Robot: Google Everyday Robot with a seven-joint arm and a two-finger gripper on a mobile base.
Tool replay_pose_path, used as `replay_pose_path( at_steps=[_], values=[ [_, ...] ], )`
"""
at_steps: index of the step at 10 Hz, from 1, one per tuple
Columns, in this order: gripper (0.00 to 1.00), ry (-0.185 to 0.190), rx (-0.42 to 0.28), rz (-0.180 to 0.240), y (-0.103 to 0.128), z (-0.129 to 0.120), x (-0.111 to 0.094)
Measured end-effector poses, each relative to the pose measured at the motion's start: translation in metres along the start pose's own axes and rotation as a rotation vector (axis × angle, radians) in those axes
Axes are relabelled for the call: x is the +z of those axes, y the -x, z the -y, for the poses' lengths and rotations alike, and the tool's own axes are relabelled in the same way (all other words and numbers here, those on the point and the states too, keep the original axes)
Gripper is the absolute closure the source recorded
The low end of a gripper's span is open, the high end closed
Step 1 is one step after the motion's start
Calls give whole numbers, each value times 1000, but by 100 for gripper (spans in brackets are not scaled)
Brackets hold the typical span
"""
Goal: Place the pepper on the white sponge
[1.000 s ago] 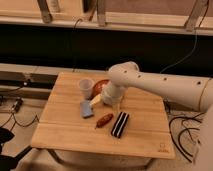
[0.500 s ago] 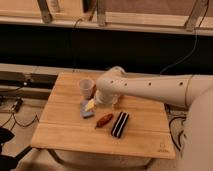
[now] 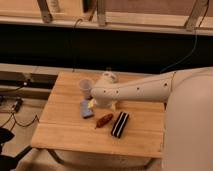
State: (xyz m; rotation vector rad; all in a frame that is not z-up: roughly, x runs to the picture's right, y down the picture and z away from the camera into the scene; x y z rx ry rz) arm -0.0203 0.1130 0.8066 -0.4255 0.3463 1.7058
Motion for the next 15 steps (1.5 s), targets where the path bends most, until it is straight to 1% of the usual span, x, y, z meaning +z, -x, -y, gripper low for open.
replay_pose_path(
  at_steps=[2,3,4,5,7,9,10,13,15],
  values=[
    [20,0,81,0,0,-2,0],
    [20,0,103,0,0,-2,0],
    [20,0,104,-1,0,-2,0],
    [20,-7,97,-20,-5,1,7],
    [20,-53,78,-81,-19,18,27],
    [20,-74,69,-140,-29,26,43],
    [20,-75,66,-175,-35,25,51],
    [20,-67,49,-244,-44,15,65],
    [20,-62,28,-269,-46,8,70]
  ],
)
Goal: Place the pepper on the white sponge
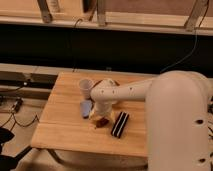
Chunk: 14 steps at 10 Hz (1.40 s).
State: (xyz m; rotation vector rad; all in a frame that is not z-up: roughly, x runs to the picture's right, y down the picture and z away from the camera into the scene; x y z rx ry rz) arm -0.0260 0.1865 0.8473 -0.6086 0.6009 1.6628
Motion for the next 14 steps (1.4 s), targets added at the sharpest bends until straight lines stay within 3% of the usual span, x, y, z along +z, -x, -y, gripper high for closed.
replay_pose_path(
  at_steps=[3,9,10,11,14],
  values=[
    [27,-15,-22,-32,-3,-3,10],
    [87,-41,-23,-55,1,-3,20],
    [97,-33,-12,-38,8,-3,17],
    [100,-18,2,-21,15,-3,10],
    [100,62,15,106,57,0,-50]
  ],
)
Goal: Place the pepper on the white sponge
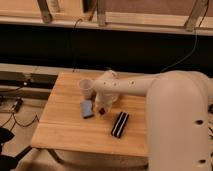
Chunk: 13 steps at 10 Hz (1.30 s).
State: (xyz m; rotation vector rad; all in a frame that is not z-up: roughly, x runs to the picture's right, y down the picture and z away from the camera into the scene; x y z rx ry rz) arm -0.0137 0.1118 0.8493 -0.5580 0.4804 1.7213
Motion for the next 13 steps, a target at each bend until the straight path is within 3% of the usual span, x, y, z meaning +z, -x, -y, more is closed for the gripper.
replay_pose_path(
  at_steps=[3,6,10,13],
  values=[
    [100,69,-49,66,15,-13,-36],
    [100,156,-144,75,-7,-43,-64],
    [100,220,-269,33,-47,-74,-65],
    [100,240,-331,5,-63,-88,-57]
  ],
)
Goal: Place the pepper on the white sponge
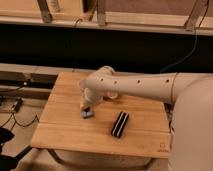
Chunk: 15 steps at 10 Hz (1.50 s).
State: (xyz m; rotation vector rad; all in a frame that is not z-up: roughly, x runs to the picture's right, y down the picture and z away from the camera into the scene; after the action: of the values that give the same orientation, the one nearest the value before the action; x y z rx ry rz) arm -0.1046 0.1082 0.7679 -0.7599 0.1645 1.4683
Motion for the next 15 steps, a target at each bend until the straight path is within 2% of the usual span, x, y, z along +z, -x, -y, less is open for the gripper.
replay_pose_path(
  at_steps=[3,9,12,15],
  values=[
    [100,11,-21,-21,2,-6,11],
    [100,6,-19,-23,3,-3,13],
    [100,3,-40,-63,1,-14,39],
    [100,-30,-35,-110,2,-12,70]
  ],
)
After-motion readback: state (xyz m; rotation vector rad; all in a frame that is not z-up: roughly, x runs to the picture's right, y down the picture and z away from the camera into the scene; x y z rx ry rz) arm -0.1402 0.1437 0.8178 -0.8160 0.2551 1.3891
